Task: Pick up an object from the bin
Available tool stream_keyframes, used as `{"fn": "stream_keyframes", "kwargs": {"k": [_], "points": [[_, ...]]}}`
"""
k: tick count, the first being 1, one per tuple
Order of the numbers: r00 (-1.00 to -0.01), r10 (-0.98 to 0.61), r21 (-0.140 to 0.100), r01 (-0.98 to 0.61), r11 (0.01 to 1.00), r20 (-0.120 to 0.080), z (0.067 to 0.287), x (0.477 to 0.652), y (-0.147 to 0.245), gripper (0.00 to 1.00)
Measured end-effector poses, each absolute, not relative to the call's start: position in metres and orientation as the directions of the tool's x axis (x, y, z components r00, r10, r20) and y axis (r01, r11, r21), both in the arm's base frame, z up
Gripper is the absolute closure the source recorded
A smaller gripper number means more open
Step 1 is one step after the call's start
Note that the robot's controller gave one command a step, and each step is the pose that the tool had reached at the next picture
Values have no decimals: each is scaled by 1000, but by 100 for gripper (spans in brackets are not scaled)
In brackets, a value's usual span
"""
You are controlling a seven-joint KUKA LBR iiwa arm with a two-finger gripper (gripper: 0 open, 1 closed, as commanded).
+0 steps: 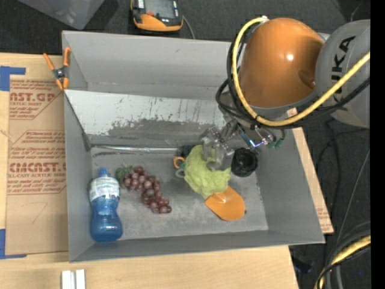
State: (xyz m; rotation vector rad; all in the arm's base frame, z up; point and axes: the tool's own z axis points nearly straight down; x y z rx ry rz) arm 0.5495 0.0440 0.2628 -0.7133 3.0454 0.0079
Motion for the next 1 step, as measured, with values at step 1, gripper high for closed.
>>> {"fn": "stream_keyframes", "kwargs": {"k": [1], "points": [[-982, -189, 9, -189, 982, -21, 154, 562, 54, 100]]}}
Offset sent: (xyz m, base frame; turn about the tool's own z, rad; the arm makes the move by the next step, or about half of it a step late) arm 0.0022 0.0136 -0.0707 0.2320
